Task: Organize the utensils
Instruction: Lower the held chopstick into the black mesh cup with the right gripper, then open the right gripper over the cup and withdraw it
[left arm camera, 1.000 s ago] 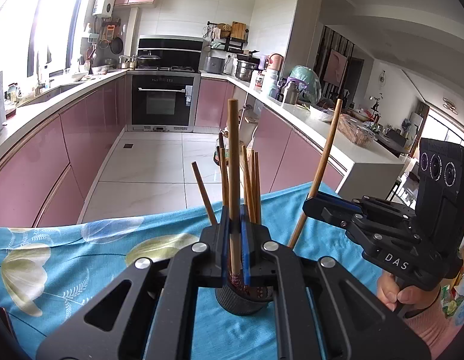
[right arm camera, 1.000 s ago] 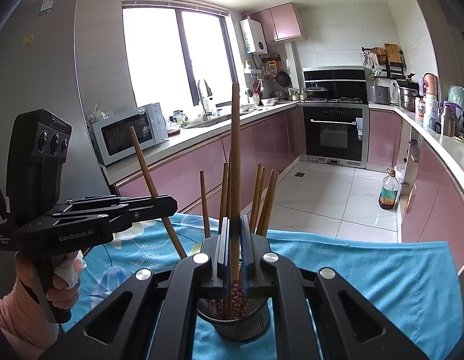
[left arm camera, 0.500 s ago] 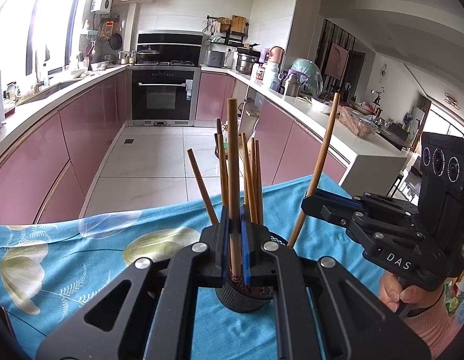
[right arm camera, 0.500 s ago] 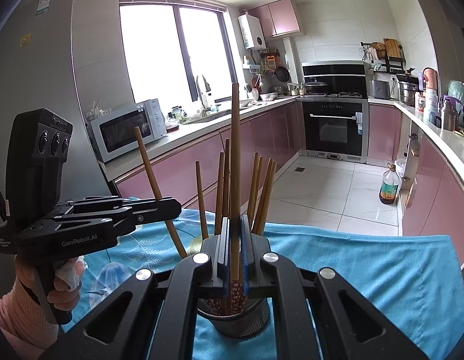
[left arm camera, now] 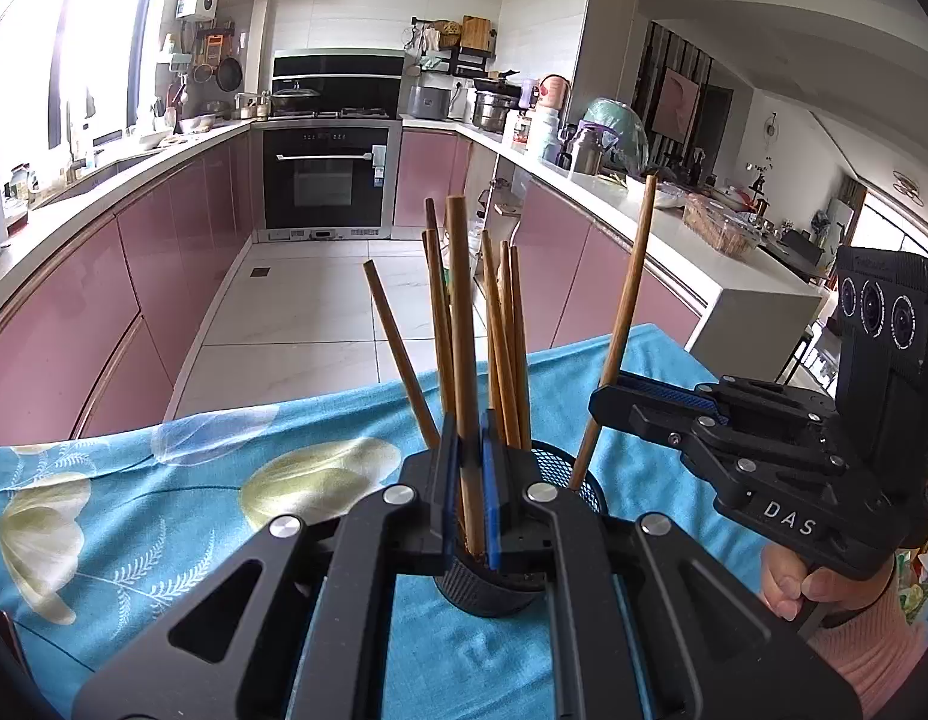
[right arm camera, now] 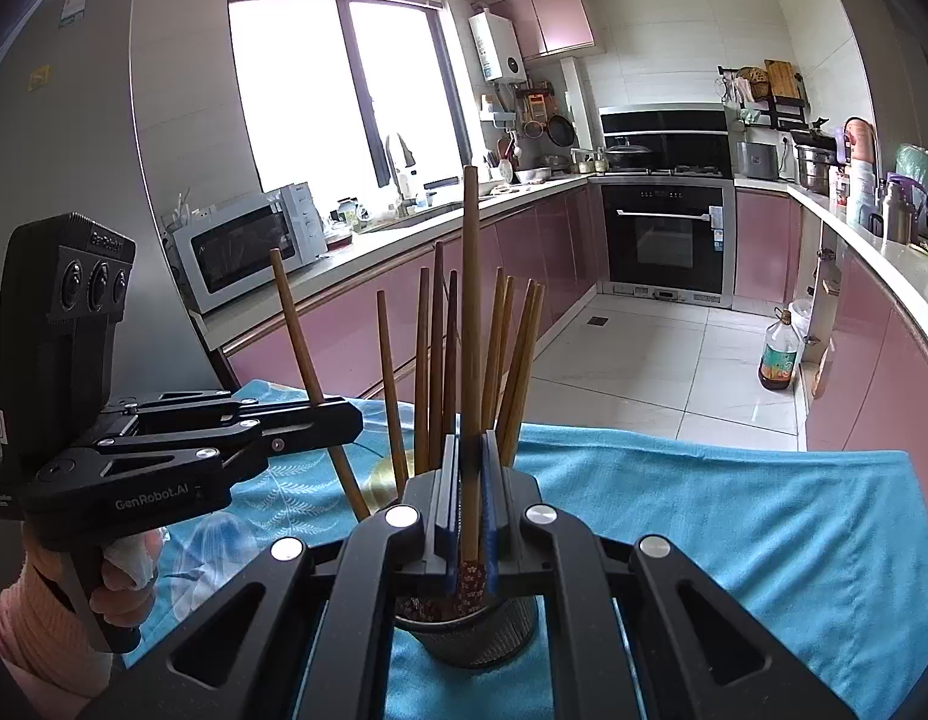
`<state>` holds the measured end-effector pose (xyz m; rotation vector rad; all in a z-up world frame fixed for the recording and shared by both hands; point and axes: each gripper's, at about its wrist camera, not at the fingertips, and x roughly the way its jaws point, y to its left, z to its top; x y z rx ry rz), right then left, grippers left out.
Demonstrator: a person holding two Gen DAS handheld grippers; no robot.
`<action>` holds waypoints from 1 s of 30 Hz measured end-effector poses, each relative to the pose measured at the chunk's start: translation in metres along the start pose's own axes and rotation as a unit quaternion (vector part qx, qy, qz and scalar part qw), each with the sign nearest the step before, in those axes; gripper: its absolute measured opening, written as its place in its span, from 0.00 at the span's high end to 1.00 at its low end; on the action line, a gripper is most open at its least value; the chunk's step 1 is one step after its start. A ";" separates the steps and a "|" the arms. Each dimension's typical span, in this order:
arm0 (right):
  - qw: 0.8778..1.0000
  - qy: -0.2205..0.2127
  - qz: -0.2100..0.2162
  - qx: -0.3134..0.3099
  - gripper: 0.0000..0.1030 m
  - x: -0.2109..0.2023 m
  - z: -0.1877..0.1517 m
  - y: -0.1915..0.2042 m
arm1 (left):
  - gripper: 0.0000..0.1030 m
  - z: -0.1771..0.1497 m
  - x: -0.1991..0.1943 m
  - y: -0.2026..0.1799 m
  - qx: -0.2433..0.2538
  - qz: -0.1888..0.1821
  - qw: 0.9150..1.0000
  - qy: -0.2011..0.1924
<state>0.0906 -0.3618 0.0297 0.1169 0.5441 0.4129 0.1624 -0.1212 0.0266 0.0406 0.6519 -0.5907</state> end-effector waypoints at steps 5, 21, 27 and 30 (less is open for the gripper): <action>1.000 0.010 0.001 0.003 0.94 0.004 -0.005 -0.004 | 0.93 -0.001 0.004 0.001 -0.002 0.003 1.000 0.004; 0.999 0.030 0.004 0.010 0.94 0.017 -0.010 -0.011 | 0.92 -0.002 0.019 0.004 -0.006 0.015 1.000 0.012; 0.999 0.033 0.004 0.010 0.94 0.020 -0.010 -0.011 | 0.92 -0.002 0.026 0.006 -0.004 0.018 1.000 0.018; 0.999 0.034 0.004 0.012 0.94 0.021 -0.010 -0.011 | 0.92 -0.002 0.030 0.006 -0.005 0.018 1.000 0.022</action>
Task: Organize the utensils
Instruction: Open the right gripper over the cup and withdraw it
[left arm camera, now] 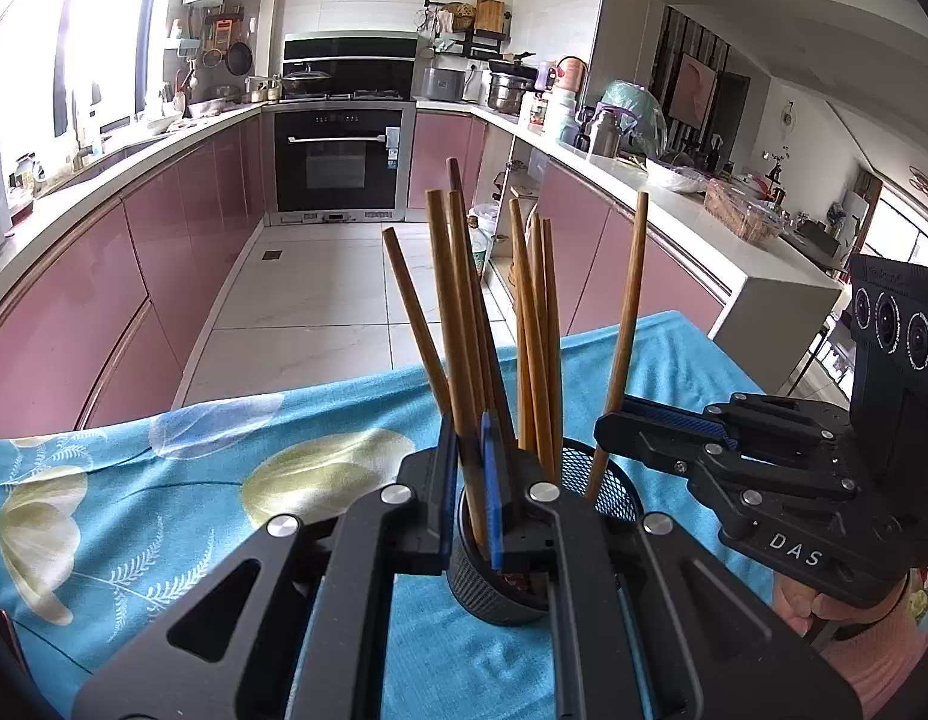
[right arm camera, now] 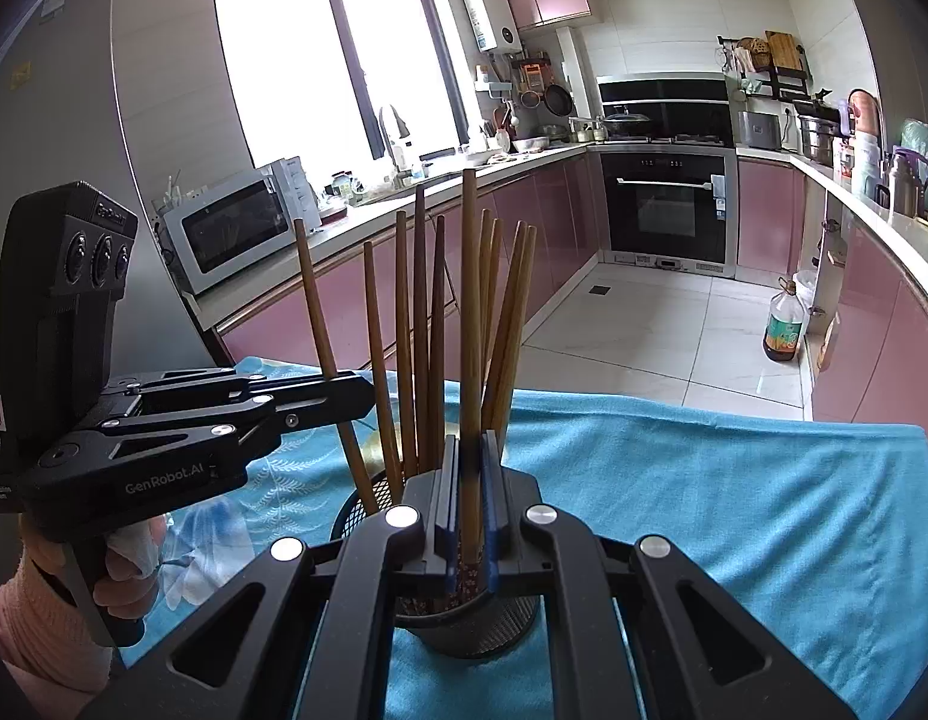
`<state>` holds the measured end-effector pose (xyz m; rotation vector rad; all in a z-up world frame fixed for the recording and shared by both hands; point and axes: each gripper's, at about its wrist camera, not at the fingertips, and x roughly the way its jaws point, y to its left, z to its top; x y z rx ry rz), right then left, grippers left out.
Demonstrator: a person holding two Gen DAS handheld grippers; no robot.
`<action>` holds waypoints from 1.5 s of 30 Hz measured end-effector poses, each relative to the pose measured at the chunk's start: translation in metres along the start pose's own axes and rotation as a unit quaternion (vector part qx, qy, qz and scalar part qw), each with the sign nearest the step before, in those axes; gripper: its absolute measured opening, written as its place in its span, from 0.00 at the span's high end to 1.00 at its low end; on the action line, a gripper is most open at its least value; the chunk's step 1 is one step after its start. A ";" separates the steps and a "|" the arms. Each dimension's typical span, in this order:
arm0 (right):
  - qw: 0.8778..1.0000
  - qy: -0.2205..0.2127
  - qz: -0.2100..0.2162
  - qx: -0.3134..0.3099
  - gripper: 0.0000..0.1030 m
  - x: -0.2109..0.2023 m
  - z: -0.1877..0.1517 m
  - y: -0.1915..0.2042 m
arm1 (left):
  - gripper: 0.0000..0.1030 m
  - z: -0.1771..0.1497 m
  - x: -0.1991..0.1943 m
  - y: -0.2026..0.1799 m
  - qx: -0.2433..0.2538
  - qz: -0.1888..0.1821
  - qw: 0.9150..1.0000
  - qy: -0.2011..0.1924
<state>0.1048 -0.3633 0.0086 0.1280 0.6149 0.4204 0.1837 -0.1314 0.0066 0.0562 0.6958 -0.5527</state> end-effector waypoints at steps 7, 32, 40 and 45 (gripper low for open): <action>1.000 0.006 0.000 0.006 0.94 0.006 0.001 -0.005 | 0.92 0.001 0.005 0.001 0.001 0.002 1.000 0.004; 1.000 0.013 -0.002 0.020 0.92 0.015 0.001 -0.008 | 0.79 -0.005 0.026 0.009 -0.009 0.008 1.000 0.015; 1.000 0.008 -0.001 0.018 0.88 0.011 0.001 -0.006 | 0.69 -0.013 0.024 0.007 -0.013 0.017 1.000 0.011; 1.000 0.002 -0.006 0.014 0.77 0.007 0.000 -0.002 | 0.52 -0.022 0.019 0.013 -0.022 0.027 0.999 0.005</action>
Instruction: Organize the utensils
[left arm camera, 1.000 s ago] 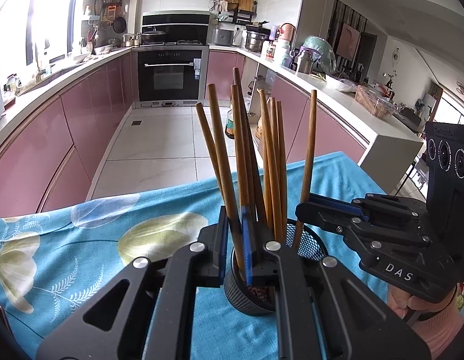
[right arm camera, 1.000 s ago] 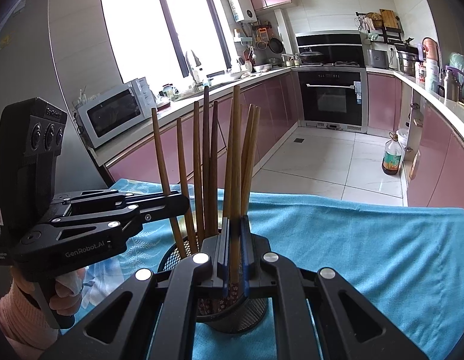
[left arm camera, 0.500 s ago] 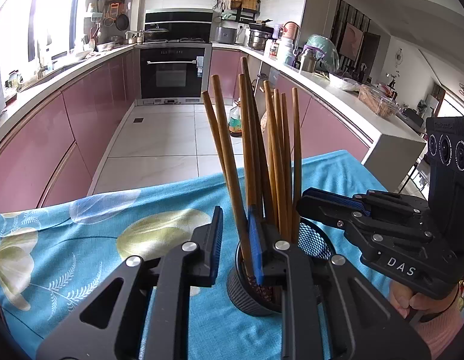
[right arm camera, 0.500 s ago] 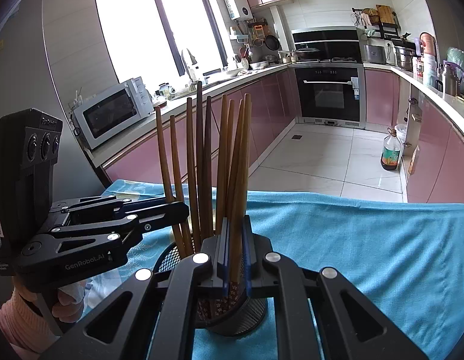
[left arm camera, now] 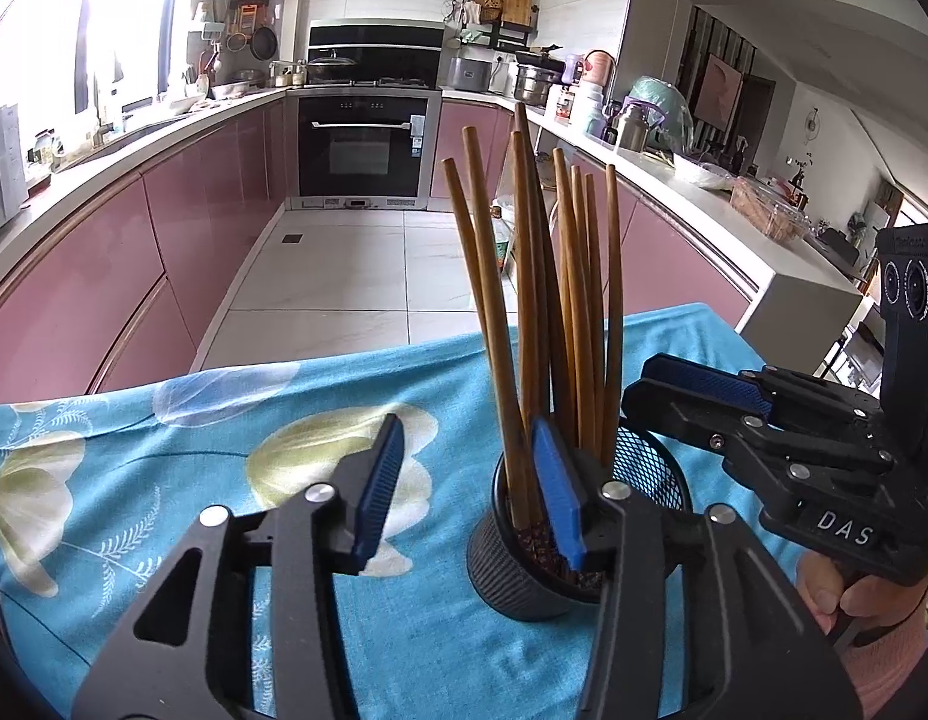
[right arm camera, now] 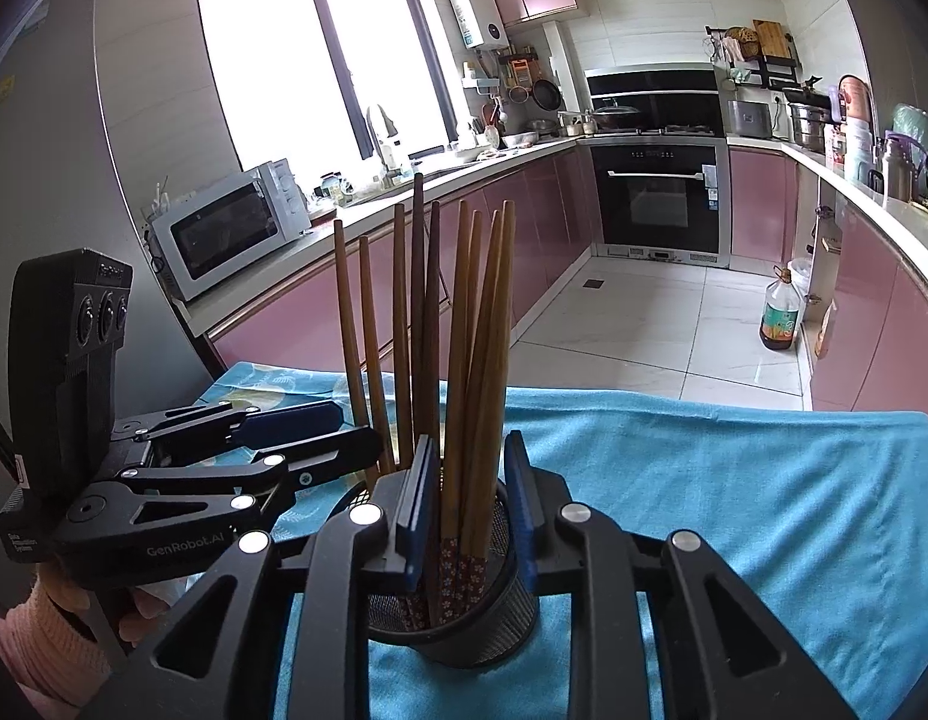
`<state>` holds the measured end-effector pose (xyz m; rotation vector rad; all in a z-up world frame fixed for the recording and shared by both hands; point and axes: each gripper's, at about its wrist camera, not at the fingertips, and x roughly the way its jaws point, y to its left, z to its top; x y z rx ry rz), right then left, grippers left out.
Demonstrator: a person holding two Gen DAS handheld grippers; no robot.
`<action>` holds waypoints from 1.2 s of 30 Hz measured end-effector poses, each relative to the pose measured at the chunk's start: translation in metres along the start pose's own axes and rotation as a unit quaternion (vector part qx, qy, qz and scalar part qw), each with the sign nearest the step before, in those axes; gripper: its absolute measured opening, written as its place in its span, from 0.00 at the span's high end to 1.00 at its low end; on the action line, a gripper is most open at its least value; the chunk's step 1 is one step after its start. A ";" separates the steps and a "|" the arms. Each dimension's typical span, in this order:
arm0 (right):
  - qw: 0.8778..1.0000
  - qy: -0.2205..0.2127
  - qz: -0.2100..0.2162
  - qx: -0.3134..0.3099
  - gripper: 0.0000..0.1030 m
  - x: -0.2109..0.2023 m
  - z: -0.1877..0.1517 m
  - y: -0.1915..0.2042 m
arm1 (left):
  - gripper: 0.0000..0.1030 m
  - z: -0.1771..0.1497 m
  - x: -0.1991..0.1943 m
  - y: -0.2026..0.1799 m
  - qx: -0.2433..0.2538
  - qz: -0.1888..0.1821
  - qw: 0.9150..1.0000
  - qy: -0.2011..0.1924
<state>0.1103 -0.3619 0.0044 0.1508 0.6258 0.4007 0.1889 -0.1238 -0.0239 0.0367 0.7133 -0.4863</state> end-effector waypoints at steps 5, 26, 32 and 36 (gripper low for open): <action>1.000 -0.008 -0.006 -0.003 0.57 -0.008 -0.004 0.002 | 0.32 -0.010 -0.015 0.002 -0.004 0.019 1.000 -0.019; 0.996 -0.067 -0.049 -0.025 0.06 -0.046 -0.050 0.034 | 0.05 -0.071 -0.114 0.027 -0.016 0.127 0.981 -0.143; 0.994 -0.082 -0.066 -0.033 0.06 -0.051 -0.058 0.043 | 0.05 -0.086 -0.129 0.025 -0.014 0.151 0.975 -0.161; 0.993 -0.088 -0.072 -0.038 0.06 -0.053 -0.064 0.047 | 0.05 -0.092 -0.139 0.026 -0.023 0.145 0.974 -0.170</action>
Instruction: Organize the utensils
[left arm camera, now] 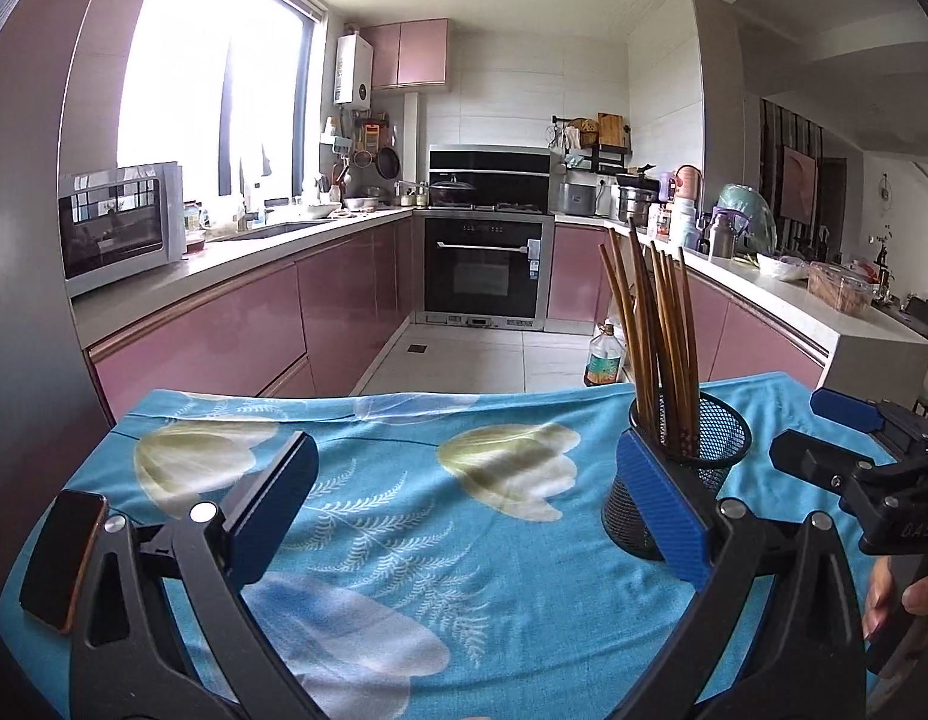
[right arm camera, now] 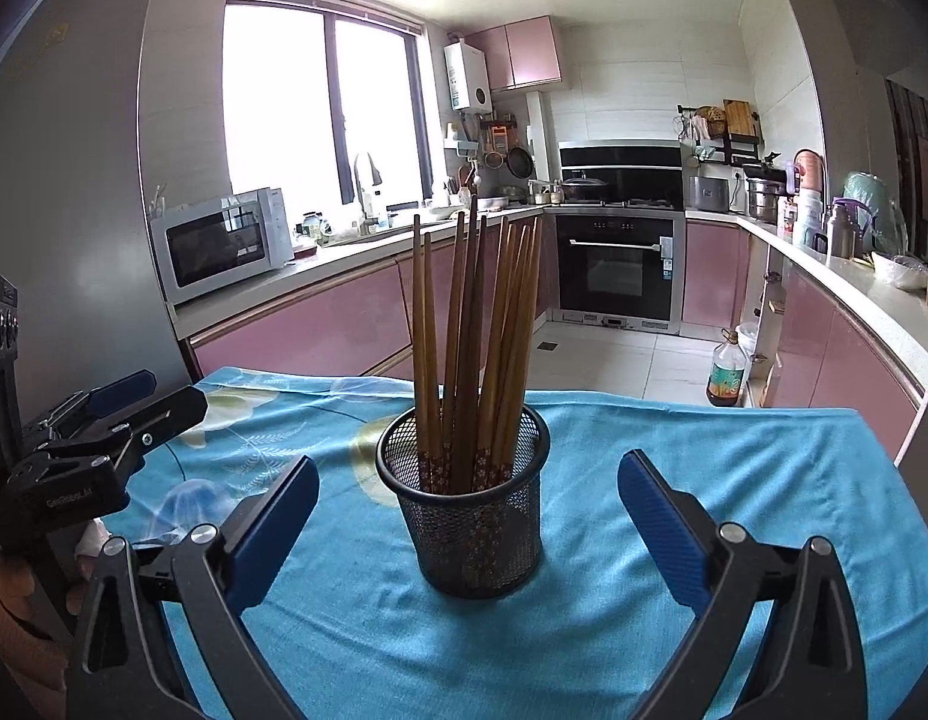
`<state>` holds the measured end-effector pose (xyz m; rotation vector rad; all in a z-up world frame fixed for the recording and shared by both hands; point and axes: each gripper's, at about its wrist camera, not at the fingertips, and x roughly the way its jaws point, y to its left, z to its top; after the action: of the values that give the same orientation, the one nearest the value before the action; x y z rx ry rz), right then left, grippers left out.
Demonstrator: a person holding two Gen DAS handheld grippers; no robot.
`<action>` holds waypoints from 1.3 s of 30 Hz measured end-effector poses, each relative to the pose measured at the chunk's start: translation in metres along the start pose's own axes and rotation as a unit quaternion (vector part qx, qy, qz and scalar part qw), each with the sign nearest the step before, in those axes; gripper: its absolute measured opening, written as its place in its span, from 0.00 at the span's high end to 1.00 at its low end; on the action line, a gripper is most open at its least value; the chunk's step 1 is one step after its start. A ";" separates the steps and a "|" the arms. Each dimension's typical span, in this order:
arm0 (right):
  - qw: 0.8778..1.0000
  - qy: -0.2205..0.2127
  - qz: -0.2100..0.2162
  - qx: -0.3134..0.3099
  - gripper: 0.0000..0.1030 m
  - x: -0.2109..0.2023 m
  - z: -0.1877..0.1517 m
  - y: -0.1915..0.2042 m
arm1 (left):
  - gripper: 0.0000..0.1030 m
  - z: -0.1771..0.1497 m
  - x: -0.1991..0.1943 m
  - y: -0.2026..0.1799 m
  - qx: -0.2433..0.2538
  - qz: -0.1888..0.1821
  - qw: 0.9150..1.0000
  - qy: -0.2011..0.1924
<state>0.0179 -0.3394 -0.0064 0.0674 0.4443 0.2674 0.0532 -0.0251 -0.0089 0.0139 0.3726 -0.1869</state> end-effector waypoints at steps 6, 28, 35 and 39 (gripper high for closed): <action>1.000 -0.015 -0.002 -0.008 0.06 -0.007 -0.005 0.008 | 0.05 0.000 -0.011 0.006 -0.014 0.012 1.000 -0.020; 0.999 -0.050 -0.004 -0.005 0.06 -0.022 -0.012 0.017 | 0.05 -0.005 -0.028 0.006 -0.020 0.027 0.998 -0.050; 0.998 -0.055 -0.004 -0.002 0.06 -0.022 -0.012 0.017 | 0.05 -0.006 -0.031 0.004 -0.019 0.028 0.998 -0.060; 0.998 -0.058 -0.005 -0.003 0.06 -0.022 -0.013 0.017 | 0.05 -0.007 -0.032 0.003 -0.016 0.032 0.997 -0.067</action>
<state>-0.0111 -0.3289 -0.0066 0.0748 0.3284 0.2529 0.0222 -0.0158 -0.0041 -0.0187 0.2417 -0.1180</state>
